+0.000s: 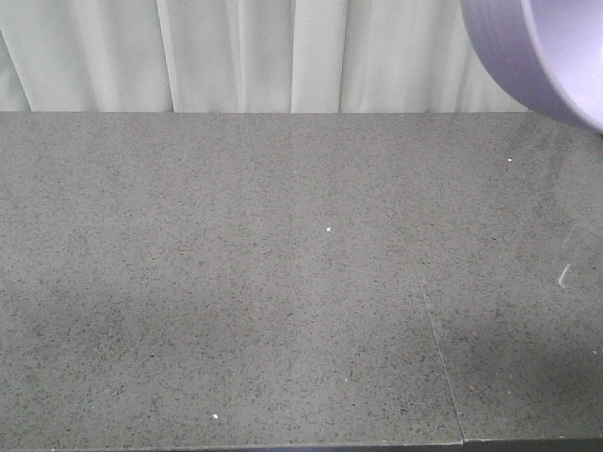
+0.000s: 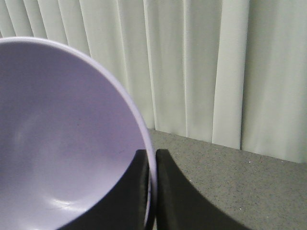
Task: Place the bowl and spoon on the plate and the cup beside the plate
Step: 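Grip the bowl rim with the right gripper and lift it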
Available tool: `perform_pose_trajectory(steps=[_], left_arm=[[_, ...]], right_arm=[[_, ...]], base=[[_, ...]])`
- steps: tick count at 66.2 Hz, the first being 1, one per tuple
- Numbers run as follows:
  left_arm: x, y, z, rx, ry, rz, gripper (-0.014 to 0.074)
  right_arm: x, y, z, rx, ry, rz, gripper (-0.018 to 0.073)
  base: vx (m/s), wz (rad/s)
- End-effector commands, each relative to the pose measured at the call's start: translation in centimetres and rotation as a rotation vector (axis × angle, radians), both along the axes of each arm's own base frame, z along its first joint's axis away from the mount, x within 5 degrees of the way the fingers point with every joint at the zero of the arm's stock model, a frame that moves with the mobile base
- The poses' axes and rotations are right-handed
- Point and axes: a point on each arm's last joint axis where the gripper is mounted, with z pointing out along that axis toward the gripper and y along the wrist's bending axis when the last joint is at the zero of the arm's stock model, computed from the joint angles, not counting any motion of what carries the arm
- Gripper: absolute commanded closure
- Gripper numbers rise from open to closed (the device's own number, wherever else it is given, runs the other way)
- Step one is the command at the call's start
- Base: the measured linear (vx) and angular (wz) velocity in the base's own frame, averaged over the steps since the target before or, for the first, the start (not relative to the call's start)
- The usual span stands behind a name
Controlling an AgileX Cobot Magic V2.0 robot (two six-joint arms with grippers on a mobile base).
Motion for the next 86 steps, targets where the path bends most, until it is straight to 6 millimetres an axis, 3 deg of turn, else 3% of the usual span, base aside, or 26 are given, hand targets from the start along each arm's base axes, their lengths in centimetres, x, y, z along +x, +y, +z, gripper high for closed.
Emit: perform_pose_trajectory(steps=[1,86], left_arm=[[-0.74,0.26,1.69,-0.034,-0.100,-0.007,0.0603],[-0.74,0.26,1.69,-0.034,-0.100,-0.007,0.0603]], right_arm=[[-0.28,0.09,1.15,0.045,-0.066,-0.004,0.0564],[-0.29,0.11,1.14,0.044,-0.064,-0.002,0.0564]], base=[[0.00,0.00],[0.00,0.00]])
